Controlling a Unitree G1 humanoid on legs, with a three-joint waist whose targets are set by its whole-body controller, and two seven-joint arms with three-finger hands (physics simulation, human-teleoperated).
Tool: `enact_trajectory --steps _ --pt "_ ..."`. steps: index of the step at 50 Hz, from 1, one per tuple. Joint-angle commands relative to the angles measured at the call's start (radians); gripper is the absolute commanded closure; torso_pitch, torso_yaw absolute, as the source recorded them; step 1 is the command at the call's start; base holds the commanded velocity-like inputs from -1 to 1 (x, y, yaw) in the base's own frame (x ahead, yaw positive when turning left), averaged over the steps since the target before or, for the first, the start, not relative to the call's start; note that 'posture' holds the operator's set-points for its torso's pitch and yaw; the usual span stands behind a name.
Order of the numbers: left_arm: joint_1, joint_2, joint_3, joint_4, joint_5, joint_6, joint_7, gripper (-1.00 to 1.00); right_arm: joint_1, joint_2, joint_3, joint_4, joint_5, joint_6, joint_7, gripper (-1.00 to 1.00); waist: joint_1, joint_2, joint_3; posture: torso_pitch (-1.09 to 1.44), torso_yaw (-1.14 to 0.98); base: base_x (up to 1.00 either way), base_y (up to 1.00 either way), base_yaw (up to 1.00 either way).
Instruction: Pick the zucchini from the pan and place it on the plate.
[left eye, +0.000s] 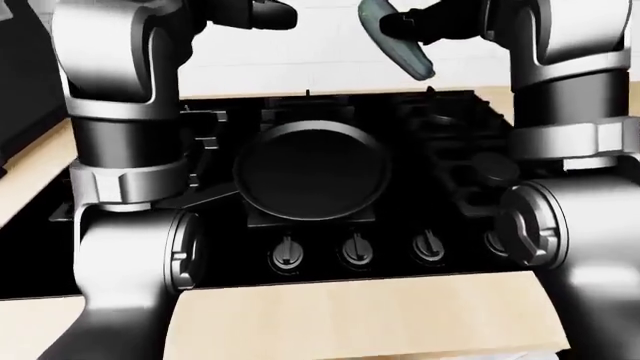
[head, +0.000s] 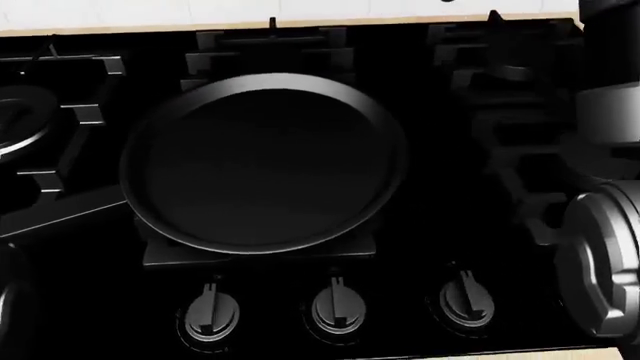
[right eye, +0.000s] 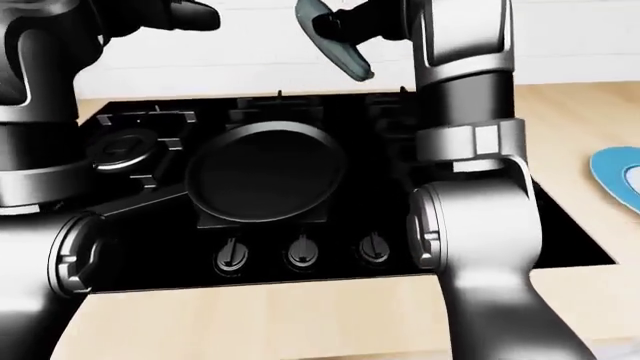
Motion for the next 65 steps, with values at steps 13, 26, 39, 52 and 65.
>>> enact_trajectory --steps 13,26,39,52,65 --pt "-0.041 0.011 0.004 0.0 0.005 -0.027 0.0 -1.0 -0.038 -0.007 0.002 -0.02 -0.006 -0.021 0.008 1.0 0.019 0.047 -0.014 0.0 0.0 0.0 -0.39 0.0" --pt "-0.038 0.01 0.007 -0.002 0.005 -0.029 0.001 -1.0 -0.034 -0.004 -0.001 -0.029 -0.013 -0.019 0.011 1.0 0.008 0.068 -0.032 0.0 0.0 0.0 -0.37 0.0" --pt "-0.034 0.009 0.007 -0.017 0.003 -0.019 0.003 -1.0 -0.03 -0.007 -0.003 -0.031 -0.012 -0.019 0.012 1.0 0.026 0.009 -0.023 0.0 0.0 0.0 -0.45 0.0" --pt "-0.036 0.009 0.006 -0.016 0.003 -0.02 0.004 -1.0 -0.036 -0.003 -0.003 -0.03 -0.01 -0.016 0.011 1.0 0.026 0.086 -0.018 0.0 0.0 0.0 -0.45 0.0" --pt "-0.038 0.007 0.004 -0.01 0.004 -0.026 0.003 -1.0 -0.039 -0.005 0.001 -0.021 -0.014 -0.019 0.018 1.0 0.015 -0.022 -0.029 0.0 0.0 0.0 -0.45 0.0"
